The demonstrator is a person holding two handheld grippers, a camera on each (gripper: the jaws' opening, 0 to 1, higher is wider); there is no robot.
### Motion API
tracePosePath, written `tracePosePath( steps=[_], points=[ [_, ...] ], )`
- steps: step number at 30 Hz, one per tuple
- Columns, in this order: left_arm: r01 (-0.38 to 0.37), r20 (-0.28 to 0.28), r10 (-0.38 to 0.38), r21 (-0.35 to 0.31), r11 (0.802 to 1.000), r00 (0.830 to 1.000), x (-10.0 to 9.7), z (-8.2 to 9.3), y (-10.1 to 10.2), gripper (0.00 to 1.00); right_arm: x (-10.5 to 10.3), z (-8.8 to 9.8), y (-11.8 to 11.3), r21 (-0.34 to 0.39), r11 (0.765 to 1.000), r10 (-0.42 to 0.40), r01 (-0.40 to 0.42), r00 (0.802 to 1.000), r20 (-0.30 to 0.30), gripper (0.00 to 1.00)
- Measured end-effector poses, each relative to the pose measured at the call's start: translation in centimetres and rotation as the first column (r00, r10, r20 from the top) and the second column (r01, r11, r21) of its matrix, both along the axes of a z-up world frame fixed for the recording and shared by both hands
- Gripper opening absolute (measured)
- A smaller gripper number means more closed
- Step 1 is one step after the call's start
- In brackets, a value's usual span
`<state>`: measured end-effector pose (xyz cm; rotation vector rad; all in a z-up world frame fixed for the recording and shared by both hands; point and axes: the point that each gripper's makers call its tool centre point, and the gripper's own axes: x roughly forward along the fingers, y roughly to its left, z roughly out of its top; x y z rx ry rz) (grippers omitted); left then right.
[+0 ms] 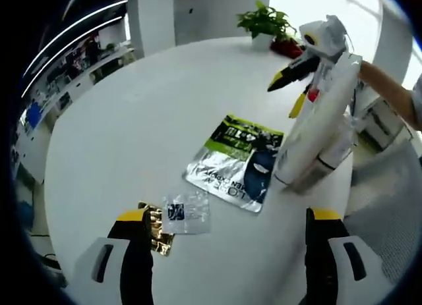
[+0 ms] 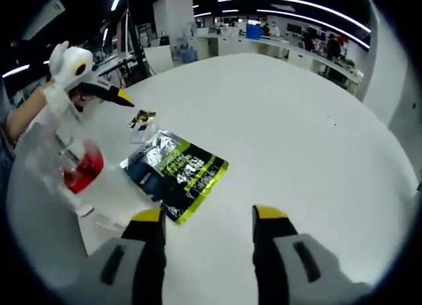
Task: Arrange the skincare products in the storage area until every visible bottle or jar stands upright without overlapping.
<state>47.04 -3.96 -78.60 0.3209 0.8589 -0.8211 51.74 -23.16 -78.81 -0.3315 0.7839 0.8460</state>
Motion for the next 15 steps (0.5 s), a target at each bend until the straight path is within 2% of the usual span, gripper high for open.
tracePosePath(
  steps=[7,9,15],
  points=[
    [-0.029,-0.021,0.029,-0.019,0.999,0.999,0.7,-0.6,-0.3,0.83,0.4,-0.8,0.8,0.025,0.999,-0.020,0.021,0.999,-0.027,0.42],
    [-0.046,-0.030,0.045,-0.041,0.998,0.999,0.8,-0.7,-0.5,0.75,0.3,-1.1,1.0,0.029,0.999,-0.023,0.025,0.999,-0.042,0.42],
    [-0.074,-0.057,0.069,-0.084,0.994,0.996,1.4,-1.4,-1.2,0.61,0.0,-1.7,1.5,0.037,0.999,-0.022,0.025,0.997,-0.068,0.39]
  ],
)
